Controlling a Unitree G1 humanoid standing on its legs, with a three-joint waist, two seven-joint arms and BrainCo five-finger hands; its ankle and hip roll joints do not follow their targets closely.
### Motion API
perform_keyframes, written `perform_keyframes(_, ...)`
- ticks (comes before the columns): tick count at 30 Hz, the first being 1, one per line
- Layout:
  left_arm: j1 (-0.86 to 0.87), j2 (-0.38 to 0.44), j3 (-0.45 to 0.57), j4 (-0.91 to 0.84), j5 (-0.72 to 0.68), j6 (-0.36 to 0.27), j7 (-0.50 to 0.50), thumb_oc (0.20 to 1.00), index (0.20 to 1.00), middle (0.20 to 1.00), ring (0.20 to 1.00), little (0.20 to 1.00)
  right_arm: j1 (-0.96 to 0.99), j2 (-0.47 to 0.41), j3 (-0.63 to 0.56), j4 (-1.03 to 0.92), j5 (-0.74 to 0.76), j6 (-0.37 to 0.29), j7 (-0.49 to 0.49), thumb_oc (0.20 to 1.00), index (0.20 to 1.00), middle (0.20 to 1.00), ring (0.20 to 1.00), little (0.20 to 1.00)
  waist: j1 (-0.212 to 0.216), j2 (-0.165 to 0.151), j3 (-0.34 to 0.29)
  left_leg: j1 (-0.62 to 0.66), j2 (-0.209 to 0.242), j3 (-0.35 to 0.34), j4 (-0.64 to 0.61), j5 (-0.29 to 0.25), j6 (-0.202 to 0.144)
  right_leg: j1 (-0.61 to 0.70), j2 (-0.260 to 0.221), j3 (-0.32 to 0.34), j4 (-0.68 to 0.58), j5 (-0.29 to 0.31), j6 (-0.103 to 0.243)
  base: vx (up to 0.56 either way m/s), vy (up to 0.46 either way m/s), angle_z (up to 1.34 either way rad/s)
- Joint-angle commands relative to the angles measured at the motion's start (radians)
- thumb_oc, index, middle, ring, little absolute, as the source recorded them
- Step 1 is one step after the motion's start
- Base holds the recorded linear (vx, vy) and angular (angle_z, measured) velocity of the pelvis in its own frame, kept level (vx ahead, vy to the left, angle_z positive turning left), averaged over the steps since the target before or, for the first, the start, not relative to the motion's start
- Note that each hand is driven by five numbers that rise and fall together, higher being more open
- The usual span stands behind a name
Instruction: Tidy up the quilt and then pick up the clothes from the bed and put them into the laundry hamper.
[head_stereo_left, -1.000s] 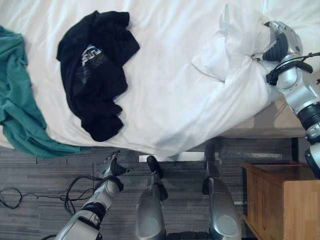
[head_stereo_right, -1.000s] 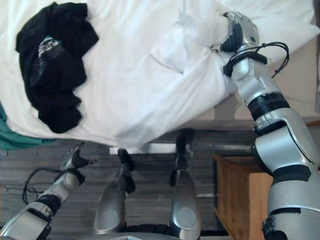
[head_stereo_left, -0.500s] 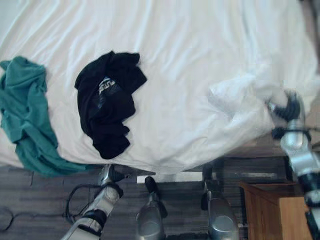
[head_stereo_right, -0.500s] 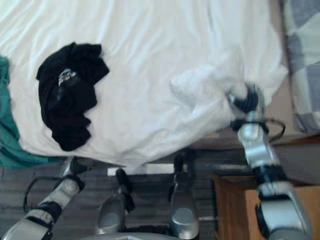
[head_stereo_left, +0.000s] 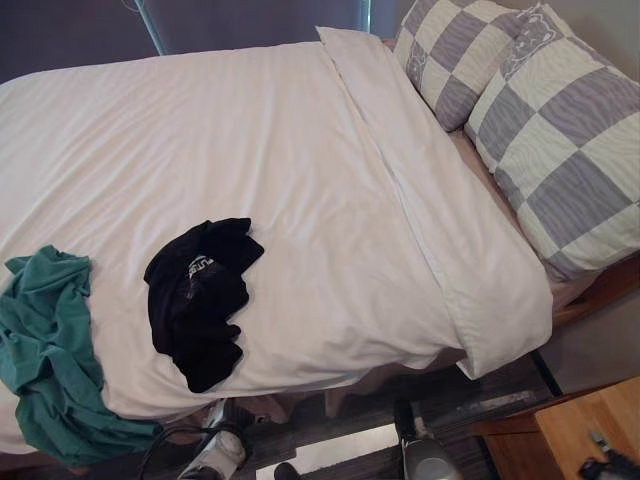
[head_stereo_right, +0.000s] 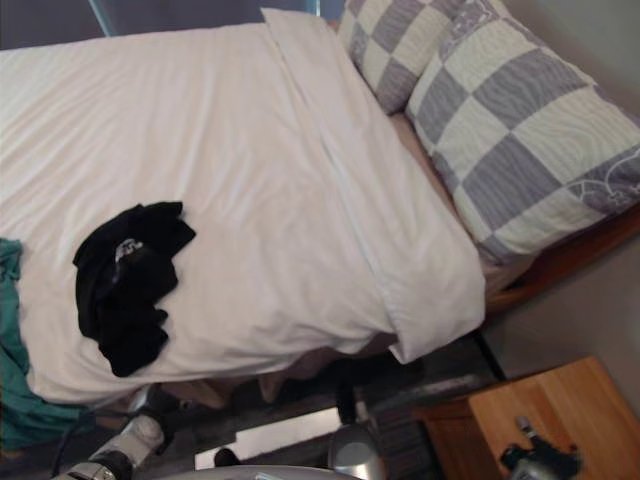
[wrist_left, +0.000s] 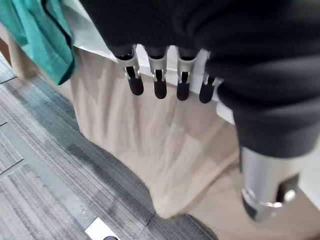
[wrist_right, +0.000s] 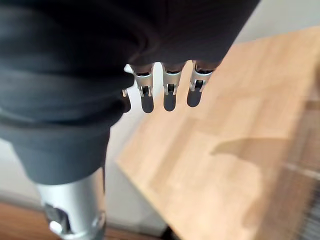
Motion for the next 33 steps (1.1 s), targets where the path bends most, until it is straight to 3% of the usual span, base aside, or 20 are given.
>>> perform_keyframes(1,-0.020,0.054,0.037,-0.003,-0.025,-0.034,0.004,1.000,1.000,1.000,1.000,1.000,-0.146,-0.140,-0.028,-0.169,-0.134,-0.086,-0.029,0.200,0.200,0.200,0.200,0.200,0.039,-0.009,0.070,0.035,0.037,-0.032,0.008,-0.063,-0.016,0.033,-0.050,-0.006,0.108,-0.194,0.090,0.00,0.000,0.00)
perform_keyframes(4,-0.010,0.055,0.045,-0.008,-0.022,-0.039,-0.001,1.000,1.000,1.000,1.000,1.000,-0.197,-0.194,0.032,-0.286,-0.218,-0.093,-0.011,0.200,0.200,0.200,0.200,0.200,0.052,-0.010,0.085,0.026,0.038,-0.035,0.010,-0.057,-0.016,0.019,-0.047,-0.001,0.119,-0.197,0.086,-0.04,-0.017,0.05)
perform_keyframes(6,-0.017,0.056,0.045,-0.011,-0.024,-0.040,0.002,1.000,1.000,1.000,1.000,1.000,-0.272,-0.235,0.107,-0.405,-0.282,-0.107,0.016,0.200,0.200,0.200,0.200,0.200,0.072,-0.011,0.129,-0.005,0.044,-0.050,0.042,-0.058,-0.015,-0.018,-0.042,0.014,0.157,-0.211,0.080,-0.17,-0.058,0.00)
perform_keyframes(7,-0.018,0.052,0.047,-0.017,-0.036,-0.042,0.011,1.000,1.000,1.000,1.000,1.000,-0.329,-0.225,0.143,-0.459,-0.294,-0.116,0.017,0.200,0.200,0.200,0.200,0.200,0.091,-0.011,0.175,-0.061,0.054,-0.069,0.109,-0.069,-0.017,-0.062,-0.040,0.020,0.209,-0.227,0.072,-0.19,-0.062,0.11)
perform_keyframes(10,-0.030,0.037,0.054,-0.021,-0.081,-0.045,0.033,1.000,1.000,1.000,1.000,1.000,-0.399,-0.195,0.182,-0.474,-0.297,-0.127,-0.001,0.200,0.200,0.200,0.200,0.200,0.115,-0.008,0.222,-0.126,0.066,-0.089,0.177,-0.079,-0.021,-0.108,-0.045,0.021,0.252,-0.235,0.064,-0.17,-0.079,0.11)
perform_keyframes(15,-0.026,-0.005,0.069,-0.035,-0.199,-0.069,0.064,1.000,1.000,1.000,1.000,1.000,-0.529,-0.073,0.276,-0.319,-0.293,-0.104,-0.070,0.200,0.200,0.200,0.200,0.200,0.154,0.018,0.282,-0.251,0.089,-0.112,0.277,-0.099,-0.020,-0.230,-0.065,0.017,0.359,-0.252,0.055,-0.10,-0.052,0.13)
perform_keyframes(16,-0.026,-0.005,0.069,-0.035,-0.199,-0.069,0.064,1.000,1.000,1.000,1.000,1.000,-0.529,-0.073,0.276,-0.319,-0.293,-0.104,-0.070,0.200,0.200,0.200,0.200,0.200,0.154,0.018,0.282,-0.252,0.089,-0.112,0.278,-0.099,-0.020,-0.231,-0.065,0.017,0.359,-0.252,0.055,-0.12,-0.052,0.14)
perform_keyframes(17,-0.052,-0.016,0.070,-0.049,-0.230,-0.072,0.083,1.000,1.000,1.000,1.000,1.000,-0.522,0.022,0.322,-0.192,-0.297,-0.085,-0.078,0.200,0.200,0.200,0.200,0.200,0.154,0.024,0.306,-0.293,0.098,-0.126,0.325,-0.117,-0.013,-0.272,-0.067,0.026,0.402,-0.265,0.047,-0.09,-0.038,0.12)
perform_keyframes(18,-0.052,-0.016,0.071,-0.049,-0.230,-0.072,0.083,1.000,1.000,1.000,1.000,1.000,-0.523,0.022,0.323,-0.191,-0.297,-0.086,-0.078,0.200,0.200,0.200,0.200,0.200,0.154,0.024,0.305,-0.295,0.098,-0.126,0.327,-0.118,-0.013,-0.274,-0.068,0.026,0.403,-0.266,0.047,-0.13,-0.030,0.00)
perform_keyframes(19,-0.066,-0.017,0.066,-0.051,-0.244,-0.076,0.089,1.000,1.000,1.000,1.000,1.000,-0.488,0.084,0.346,-0.087,-0.283,-0.077,-0.059,0.200,0.200,0.200,0.200,0.200,0.150,0.024,0.311,-0.305,0.100,-0.136,0.354,-0.132,-0.008,-0.281,-0.070,0.030,0.420,-0.271,0.043,-0.04,0.008,-0.06)
perform_keyframes(21,-0.069,-0.016,0.064,-0.050,-0.247,-0.075,0.093,1.000,1.000,1.000,1.000,1.000,-0.468,0.105,0.359,-0.038,-0.284,-0.068,-0.049,0.200,0.200,0.200,0.200,0.200,0.148,0.023,0.311,-0.304,0.100,-0.141,0.361,-0.138,-0.006,-0.278,-0.071,0.031,0.422,-0.271,0.043,-0.04,0.035,0.03)
perform_keyframes(26,-0.075,-0.018,0.048,-0.031,-0.239,-0.065,0.100,1.000,1.000,1.000,1.000,1.000,-0.288,0.184,0.408,0.141,-0.345,-0.005,0.031,0.200,0.200,0.200,0.200,0.200,0.121,-0.003,0.293,-0.238,0.074,-0.146,0.345,-0.175,0.011,-0.200,-0.079,0.024,0.372,-0.254,0.050,0.01,0.077,0.09)
perform_keyframes(27,-0.072,-0.029,0.032,-0.009,-0.225,-0.058,0.094,1.000,1.000,1.000,1.000,1.000,-0.224,0.216,0.407,0.238,-0.342,0.022,0.062,0.200,0.200,0.200,0.200,0.200,0.108,-0.020,0.277,-0.196,0.053,-0.146,0.331,-0.189,0.023,-0.150,-0.080,0.020,0.335,-0.239,0.056,0.03,0.123,0.02)
perform_keyframes(31,-0.053,-0.054,0.010,0.022,-0.187,-0.050,0.076,1.000,1.000,1.000,1.000,1.000,-0.130,0.252,0.428,0.362,-0.399,0.059,0.115,0.200,0.200,0.200,0.200,0.200,0.099,-0.040,0.236,-0.122,-0.001,-0.150,0.275,-0.195,0.046,-0.066,-0.093,0.014,0.257,-0.201,0.077,0.06,0.174,0.04)
perform_keyframes(32,-0.043,-0.062,0.004,0.027,-0.169,-0.049,0.064,1.000,1.000,1.000,1.000,1.000,-0.104,0.267,0.440,0.418,-0.447,0.084,0.134,1.000,1.000,1.000,1.000,1.000,0.098,-0.048,0.207,-0.086,-0.032,-0.151,0.220,-0.181,0.055,-0.033,-0.105,0.009,0.209,-0.165,0.092,0.04,0.284,0.13)
perform_keyframes(33,-0.036,-0.063,0.003,0.023,-0.167,-0.050,0.055,1.000,1.000,1.000,1.000,1.000,-0.097,0.280,0.461,0.440,-0.473,0.093,0.145,1.000,1.000,1.000,1.000,1.000,0.104,-0.049,0.195,-0.052,-0.042,-0.144,0.168,-0.166,0.064,-0.035,-0.105,-0.001,0.214,-0.149,0.104,-0.05,0.270,0.12)
